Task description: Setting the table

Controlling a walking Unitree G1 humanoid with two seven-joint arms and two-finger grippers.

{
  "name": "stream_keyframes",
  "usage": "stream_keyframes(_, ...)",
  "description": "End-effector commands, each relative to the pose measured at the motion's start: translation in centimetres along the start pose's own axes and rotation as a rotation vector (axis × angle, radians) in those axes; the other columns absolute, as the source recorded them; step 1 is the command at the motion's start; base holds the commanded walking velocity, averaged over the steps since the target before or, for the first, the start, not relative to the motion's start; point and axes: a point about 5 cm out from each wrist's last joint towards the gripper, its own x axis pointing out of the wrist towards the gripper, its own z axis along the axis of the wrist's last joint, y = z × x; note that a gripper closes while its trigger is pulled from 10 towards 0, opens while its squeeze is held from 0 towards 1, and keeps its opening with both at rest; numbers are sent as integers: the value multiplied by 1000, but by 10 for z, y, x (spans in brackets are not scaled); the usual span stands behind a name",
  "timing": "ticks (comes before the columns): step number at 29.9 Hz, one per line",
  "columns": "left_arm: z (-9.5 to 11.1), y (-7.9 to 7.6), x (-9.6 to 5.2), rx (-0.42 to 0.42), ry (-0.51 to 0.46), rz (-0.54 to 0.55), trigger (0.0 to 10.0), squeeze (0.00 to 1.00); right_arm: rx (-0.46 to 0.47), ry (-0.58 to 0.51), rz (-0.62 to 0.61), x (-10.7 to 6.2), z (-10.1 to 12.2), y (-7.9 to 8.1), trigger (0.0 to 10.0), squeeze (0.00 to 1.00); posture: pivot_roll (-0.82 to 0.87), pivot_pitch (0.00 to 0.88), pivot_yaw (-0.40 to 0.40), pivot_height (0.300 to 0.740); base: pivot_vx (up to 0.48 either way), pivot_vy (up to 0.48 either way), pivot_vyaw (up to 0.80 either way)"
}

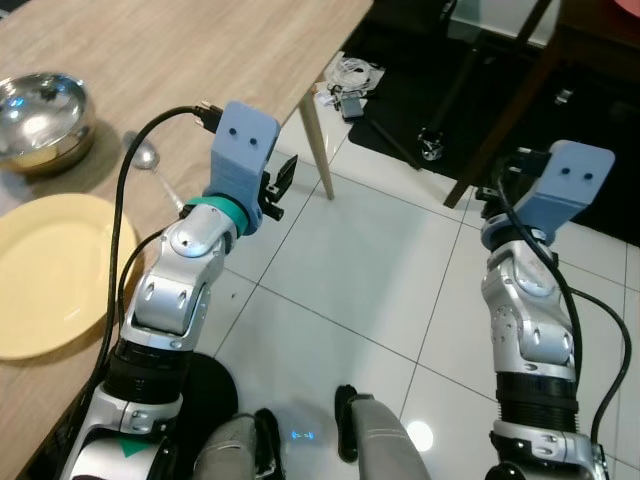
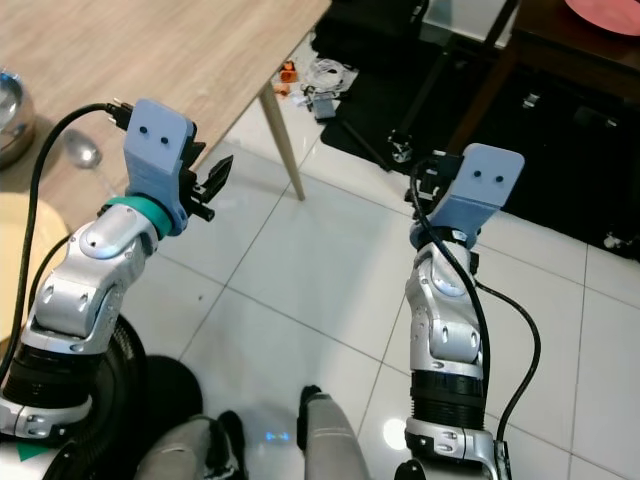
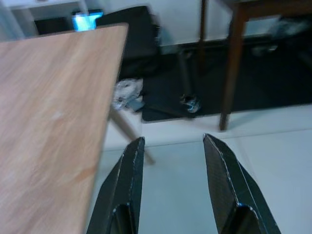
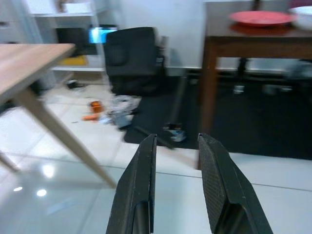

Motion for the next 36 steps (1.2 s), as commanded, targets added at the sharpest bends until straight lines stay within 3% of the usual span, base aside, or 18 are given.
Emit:
stream_keyframes(1,-6,1,-1,6,22,5,10000,0,-1,19,-4,-2,-4,-1,10000,0,31,143,53,740,0,0,-800)
stream_keyframes(20,-10,2,0,8,28,7,10000,0,-9,22,3,-1,-4,0,10000,0,27,127,51,740,0,0,-800)
stream_keyframes(28,-28,2,-3,9,58,18,10000,0,-18,32,6,-2,-8,-1,10000,0,23,119,53,740,0,0,-800)
stream_keyframes(36,-28,1,-3,-8,45,22,10000,0,-21,40,4,-4,-10,-1,10000,0,22,122,54,740,0,0,-800)
